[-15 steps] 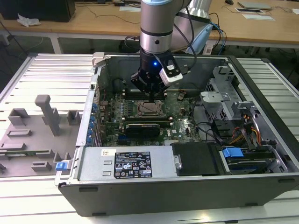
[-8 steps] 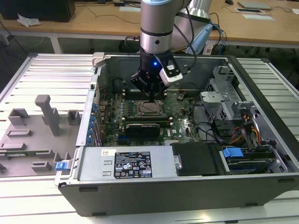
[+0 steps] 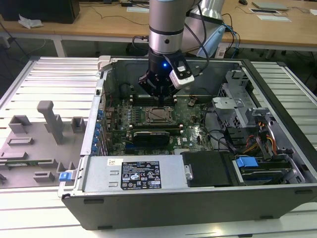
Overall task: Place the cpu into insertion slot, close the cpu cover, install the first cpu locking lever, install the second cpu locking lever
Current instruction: 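Install the second cpu locking lever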
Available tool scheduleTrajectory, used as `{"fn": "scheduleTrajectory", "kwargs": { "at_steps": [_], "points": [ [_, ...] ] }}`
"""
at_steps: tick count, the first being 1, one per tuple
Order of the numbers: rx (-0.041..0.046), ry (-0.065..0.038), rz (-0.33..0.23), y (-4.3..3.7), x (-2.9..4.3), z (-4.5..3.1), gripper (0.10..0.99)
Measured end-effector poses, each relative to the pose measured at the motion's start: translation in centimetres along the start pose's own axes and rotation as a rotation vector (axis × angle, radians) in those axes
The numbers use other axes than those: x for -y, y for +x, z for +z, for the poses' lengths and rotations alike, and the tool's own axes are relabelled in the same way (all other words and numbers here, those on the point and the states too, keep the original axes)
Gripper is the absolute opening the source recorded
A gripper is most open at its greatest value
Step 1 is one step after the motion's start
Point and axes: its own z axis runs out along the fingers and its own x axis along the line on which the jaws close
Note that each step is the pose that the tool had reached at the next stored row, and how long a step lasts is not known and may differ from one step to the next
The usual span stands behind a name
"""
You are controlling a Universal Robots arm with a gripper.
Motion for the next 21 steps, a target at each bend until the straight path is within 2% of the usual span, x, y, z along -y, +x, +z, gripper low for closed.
{"fn": "scheduleTrajectory", "kwargs": {
  "at_steps": [5, 21],
  "points": [
    [-0.0001, 0.0, 0.0, 0.05, 0.23, -0.02, 0.106],
    [0.0, 0.0, 0.0, 0.35, 2.75, -0.01, 0.106]
  ]
}}
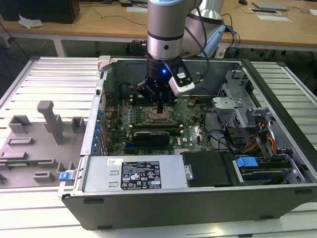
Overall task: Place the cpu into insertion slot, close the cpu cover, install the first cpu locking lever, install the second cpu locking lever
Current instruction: 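Install the second cpu locking lever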
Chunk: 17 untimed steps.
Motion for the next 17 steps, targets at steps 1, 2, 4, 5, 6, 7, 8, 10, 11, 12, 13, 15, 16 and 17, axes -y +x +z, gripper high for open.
{"fn": "scheduleTrajectory", "kwargs": {
  "at_steps": [1, 2, 4, 5, 6, 7, 8, 10, 11, 12, 13, 15, 16, 17],
  "points": [
    [-0.0002, -0.002, 0.0, 0.07, 0.13, 0.01, 0.106],
    [-0.0004, -0.006, 0.0, 0.13, 0.21, 0.02, 0.106],
    [-0.0007, -0.017, 0.0, 0.3, 0.4, 0.07, 0.106],
    [-0.0012, -0.026, 0.0, 0.4, 0.54, 0.1, 0.106],
    [-0.0014, -0.032, 0.001, 0.48, 0.66, 0.12, 0.106],
    [-0.0016, -0.037, 0.001, 0.54, 0.79, 0.15, 0.106],
    [-0.0018, -0.042, 0.001, 0.61, 0.93, 0.2, 0.106],
    [-0.0022, -0.054, 0.001, 0.76, 1.33, 0.37, 0.106],
    [-0.0024, -0.057, 0.001, 0.81, 1.45, 0.44, 0.106],
    [-0.0025, -0.06, 0.001, 0.86, 1.58, 0.53, 0.106],
    [-0.0026, -0.063, 0.001, 0.92, 1.75, 0.66, 0.106],
    [-0.0028, -0.067, 0.001, 0.95, 2.01, 0.83, 0.106],
    [-0.0028, -0.069, 0.001, 0.94, 2.06, 0.88, 0.106],
    [-0.0028, -0.069, 0.001, 0.95, 2.06, 0.89, 0.106]
  ]
}}
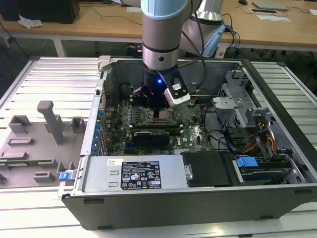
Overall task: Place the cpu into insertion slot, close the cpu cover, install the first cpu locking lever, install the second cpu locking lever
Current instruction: 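Install the second cpu locking lever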
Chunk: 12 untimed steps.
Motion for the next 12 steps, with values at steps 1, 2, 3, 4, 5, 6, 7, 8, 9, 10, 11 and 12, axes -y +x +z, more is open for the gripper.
{"fn": "scheduleTrajectory", "kwargs": {
  "at_steps": [1, 2, 3, 4, 5, 6, 7, 8, 9, 10, 11, 12],
  "points": [
    [-0.0001, 0.0, 0.0, 0.0, 0.0, 0.0, 0.106],
    [-0.0002, 0.0, 0.0, 0.0, 0.0, 0.0, 0.106],
    [-0.0001, 0.0, 0.0, 0.0, 0.01, 0.0, 0.106],
    [0.0003, -0.003, 0.0, 0.05, 0.02, 0.03, 0.106],
    [0.0007, -0.006, 0.0, 0.14, 0.03, 0.06, 0.106],
    [0.0008, -0.012, 0.0, 0.35, 0.06, 0.16, 0.106],
    [0.0006, -0.021, 0.0, 0.72, 0.15, 0.35, 0.106],
    [0.0003, -0.026, 0.0, 0.85, 0.22, 0.43, 0.106],
    [0.0002, -0.03, 0.0, 0.93, 0.3, 0.49, 0.106],
    [0.0001, -0.035, 0.0, 0.99, 0.42, 0.56, 0.106],
    [-0.0001, -0.04, 0.001, 1.05, 0.55, 0.61, 0.106],
    [0.0006, -0.051, 0.001, 1.16, 0.81, 0.68, 0.106]
  ]
}}
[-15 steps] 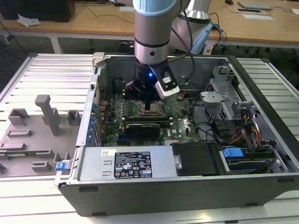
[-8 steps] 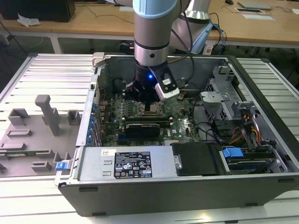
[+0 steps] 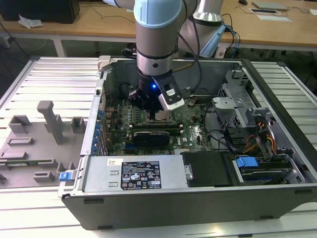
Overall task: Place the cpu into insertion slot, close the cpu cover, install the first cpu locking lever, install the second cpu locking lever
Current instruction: 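Install the second cpu locking lever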
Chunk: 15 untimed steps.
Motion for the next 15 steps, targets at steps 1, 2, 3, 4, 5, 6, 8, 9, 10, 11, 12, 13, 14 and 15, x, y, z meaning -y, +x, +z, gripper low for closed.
{"fn": "scheduleTrajectory", "kwargs": {
  "at_steps": [1, 2, 3, 4, 5, 6, 8, 9, 10, 11, 12, 13, 14, 15],
  "points": [
    [0.0003, -0.007, 0.0, 0.03, 0.14, 0.02, 0.106],
    [0.0002, -0.011, 0.0, 0.05, 0.2, 0.04, 0.106],
    [0.0001, -0.015, 0.0, 0.09, 0.27, 0.07, 0.106],
    [0.0002, -0.017, 0.0, 0.13, 0.32, 0.11, 0.106],
    [0.0004, -0.022, 0.0, 0.22, 0.46, 0.19, 0.106],
    [0.0001, -0.032, 0.001, 0.24, 0.81, 0.19, 0.106],
    [-0.0002, -0.04, 0.001, 0.26, 1.31, 0.21, 0.106],
    [-0.0002, -0.042, 0.001, 0.26, 1.39, 0.24, 0.106],
    [-0.0002, -0.044, 0.001, 0.26, 1.48, 0.28, 0.106],
    [0.0, -0.046, 0.001, 0.26, 1.69, 0.31, 0.106],
    [-0.0001, -0.051, 0.001, 0.26, 2.05, 0.31, 0.106],
    [0.0002, -0.059, 0.001, 0.26, 2.24, 0.34, 0.106],
    [0.0012, -0.081, 0.001, 0.31, 2.43, 0.42, 0.106],
    [0.0018, -0.096, 0.001, 0.33, 2.51, 0.46, 0.106]
  ]
}}
